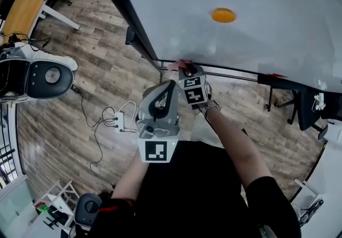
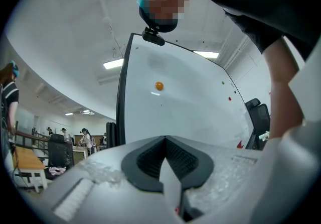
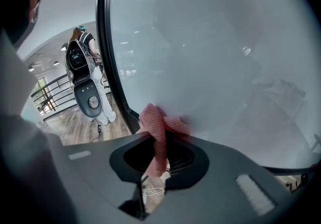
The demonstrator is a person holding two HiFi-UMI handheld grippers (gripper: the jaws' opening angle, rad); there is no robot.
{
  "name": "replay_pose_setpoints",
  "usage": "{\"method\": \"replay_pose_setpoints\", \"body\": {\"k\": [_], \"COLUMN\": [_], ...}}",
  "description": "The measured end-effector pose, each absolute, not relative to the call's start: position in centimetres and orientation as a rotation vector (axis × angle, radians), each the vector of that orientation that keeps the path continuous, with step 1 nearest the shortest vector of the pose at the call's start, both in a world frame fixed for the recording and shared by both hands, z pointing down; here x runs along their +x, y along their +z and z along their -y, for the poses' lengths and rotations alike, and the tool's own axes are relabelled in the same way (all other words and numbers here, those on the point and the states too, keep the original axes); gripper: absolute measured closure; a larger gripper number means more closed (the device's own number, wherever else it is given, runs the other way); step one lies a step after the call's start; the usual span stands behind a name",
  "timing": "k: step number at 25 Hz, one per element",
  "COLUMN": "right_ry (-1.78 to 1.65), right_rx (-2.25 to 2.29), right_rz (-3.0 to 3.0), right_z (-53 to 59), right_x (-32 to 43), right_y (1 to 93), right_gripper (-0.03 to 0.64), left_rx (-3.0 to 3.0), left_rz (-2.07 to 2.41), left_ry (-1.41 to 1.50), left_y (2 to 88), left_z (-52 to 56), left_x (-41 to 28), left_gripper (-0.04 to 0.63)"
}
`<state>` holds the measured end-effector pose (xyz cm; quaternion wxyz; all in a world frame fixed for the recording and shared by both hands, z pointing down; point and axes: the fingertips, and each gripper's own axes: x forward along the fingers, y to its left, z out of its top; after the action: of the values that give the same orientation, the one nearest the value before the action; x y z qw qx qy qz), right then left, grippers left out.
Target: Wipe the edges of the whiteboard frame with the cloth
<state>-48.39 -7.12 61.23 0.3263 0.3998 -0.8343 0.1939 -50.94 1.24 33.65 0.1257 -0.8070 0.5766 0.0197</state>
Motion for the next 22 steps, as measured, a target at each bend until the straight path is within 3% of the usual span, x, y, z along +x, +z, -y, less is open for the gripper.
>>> {"method": "replay_pose_setpoints", "body": {"k": [22], "right_ry": [0.573], "right_rx": [0.993], "right_rz": [2.200], "right_z": [7.1], "right_x": [-47.6], "right_y": [61.3], "right_gripper": [0.563], "left_rx": [-2.118], "left_rz": [-1.808], "left_ry": [-0.019], "left_y": [34.8], "left_z": [-0.7], "left_x": [-49.4], "left_gripper": [0.598]}}
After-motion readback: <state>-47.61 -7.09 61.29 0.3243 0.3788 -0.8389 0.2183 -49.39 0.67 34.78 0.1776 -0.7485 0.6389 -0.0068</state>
